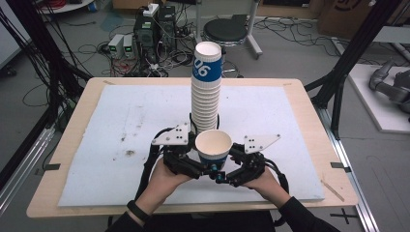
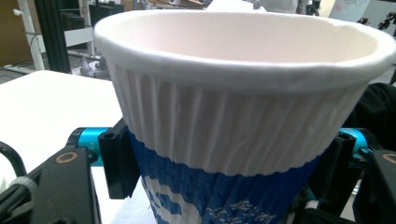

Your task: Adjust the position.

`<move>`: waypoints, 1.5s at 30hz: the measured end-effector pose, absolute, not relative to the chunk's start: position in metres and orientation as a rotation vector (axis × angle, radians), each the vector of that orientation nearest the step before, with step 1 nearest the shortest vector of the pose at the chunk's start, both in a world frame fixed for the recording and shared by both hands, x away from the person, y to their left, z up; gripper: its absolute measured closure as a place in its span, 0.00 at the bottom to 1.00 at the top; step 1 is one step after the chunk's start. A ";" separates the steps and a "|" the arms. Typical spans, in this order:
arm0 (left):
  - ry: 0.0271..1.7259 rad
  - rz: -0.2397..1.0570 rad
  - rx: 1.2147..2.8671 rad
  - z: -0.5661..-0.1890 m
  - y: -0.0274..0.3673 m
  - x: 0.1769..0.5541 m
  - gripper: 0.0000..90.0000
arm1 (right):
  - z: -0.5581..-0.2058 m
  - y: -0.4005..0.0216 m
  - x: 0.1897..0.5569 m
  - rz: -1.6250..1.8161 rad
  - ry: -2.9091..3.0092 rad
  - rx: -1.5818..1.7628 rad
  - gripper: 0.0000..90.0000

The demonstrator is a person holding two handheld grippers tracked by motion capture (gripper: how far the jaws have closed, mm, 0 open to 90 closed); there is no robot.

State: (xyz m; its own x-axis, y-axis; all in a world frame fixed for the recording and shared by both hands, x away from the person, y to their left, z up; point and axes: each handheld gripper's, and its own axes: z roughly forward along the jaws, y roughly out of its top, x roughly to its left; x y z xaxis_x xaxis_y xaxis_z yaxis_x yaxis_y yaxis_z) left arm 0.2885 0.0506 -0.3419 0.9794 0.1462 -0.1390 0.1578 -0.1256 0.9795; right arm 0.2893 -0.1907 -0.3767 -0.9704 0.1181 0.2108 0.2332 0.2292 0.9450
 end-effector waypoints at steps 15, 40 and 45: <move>0.241 0.011 1.674 -0.334 0.051 0.284 0.17 | -0.379 -0.190 0.287 -1.891 -2.393 -0.308 0.34; 0.230 0.004 1.665 -0.339 0.050 0.284 0.26 | -0.372 -0.189 0.286 -1.939 -2.338 -0.331 0.26; 0.223 -0.003 1.668 -0.340 0.049 0.284 0.27 | -0.372 -0.190 0.286 -1.942 -2.323 -0.334 0.31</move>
State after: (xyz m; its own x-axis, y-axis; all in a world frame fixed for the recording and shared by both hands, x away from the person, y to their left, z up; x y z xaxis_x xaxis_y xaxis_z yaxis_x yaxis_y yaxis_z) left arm 0.2836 0.0493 -0.3400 0.9805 0.1439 -0.1336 0.1477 -0.0925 0.9847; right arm 0.2857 -0.1899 -0.3717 -0.9714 0.1063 0.2121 0.2276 0.1649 0.9597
